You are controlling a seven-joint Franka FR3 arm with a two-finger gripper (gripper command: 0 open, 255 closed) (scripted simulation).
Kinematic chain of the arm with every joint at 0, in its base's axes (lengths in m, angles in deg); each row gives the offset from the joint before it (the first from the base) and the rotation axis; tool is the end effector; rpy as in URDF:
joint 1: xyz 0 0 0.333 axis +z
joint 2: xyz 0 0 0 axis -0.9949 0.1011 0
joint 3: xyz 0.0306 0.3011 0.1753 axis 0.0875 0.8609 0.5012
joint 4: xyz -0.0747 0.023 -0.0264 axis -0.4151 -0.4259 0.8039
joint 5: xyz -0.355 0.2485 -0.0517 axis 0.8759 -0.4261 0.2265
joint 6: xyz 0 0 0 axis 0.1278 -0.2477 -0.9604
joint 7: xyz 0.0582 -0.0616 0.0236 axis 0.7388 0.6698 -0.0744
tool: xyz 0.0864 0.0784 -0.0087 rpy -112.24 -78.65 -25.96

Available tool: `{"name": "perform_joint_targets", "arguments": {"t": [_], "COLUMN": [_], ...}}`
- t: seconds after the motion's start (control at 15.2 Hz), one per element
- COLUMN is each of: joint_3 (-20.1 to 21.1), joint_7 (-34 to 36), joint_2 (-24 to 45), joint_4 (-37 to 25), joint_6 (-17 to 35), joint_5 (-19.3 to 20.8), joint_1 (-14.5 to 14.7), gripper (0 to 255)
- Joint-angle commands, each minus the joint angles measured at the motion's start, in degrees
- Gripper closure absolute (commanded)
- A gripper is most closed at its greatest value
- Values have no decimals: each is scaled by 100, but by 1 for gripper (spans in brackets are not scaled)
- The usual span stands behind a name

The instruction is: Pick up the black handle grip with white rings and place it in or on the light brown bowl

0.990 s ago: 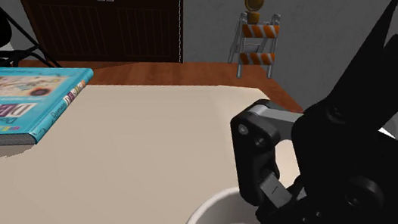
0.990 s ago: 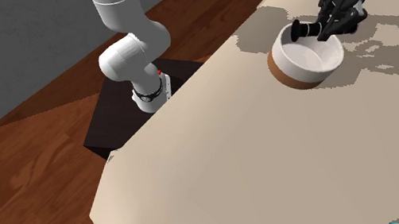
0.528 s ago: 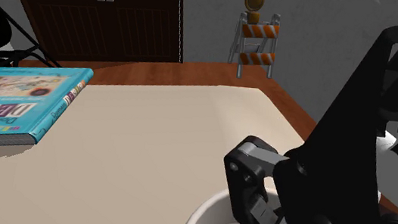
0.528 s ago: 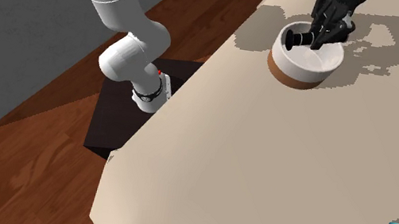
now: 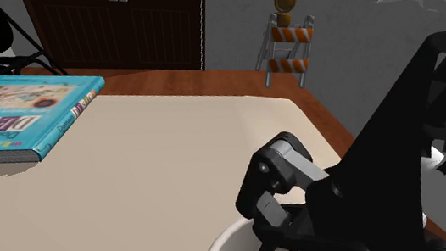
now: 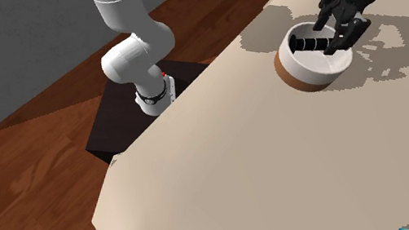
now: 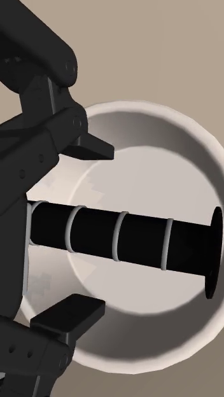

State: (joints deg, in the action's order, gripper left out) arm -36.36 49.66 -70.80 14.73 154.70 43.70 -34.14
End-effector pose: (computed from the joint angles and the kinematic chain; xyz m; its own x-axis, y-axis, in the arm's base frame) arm 0.0426 0.5320 0.6895 -0.0982 0.9947 -0.0304 0.9908 0.1006 0.0904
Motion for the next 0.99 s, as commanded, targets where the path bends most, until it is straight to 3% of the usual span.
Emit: {"name": "perform_joint_targets", "arguments": {"t": [0.0,0.13,0.4,0.92], "joint_3": [0,0,159,156], "joint_7": [0,0,170,170], "joint_2": [0,0,433,433], "joint_4": [0,0,-1185,-1184], "joint_6": [0,0,-825,-824], "joint_5": [0,0,215,215], "joint_1": [0,0,26,29], "gripper": [0,0,0,0]}}
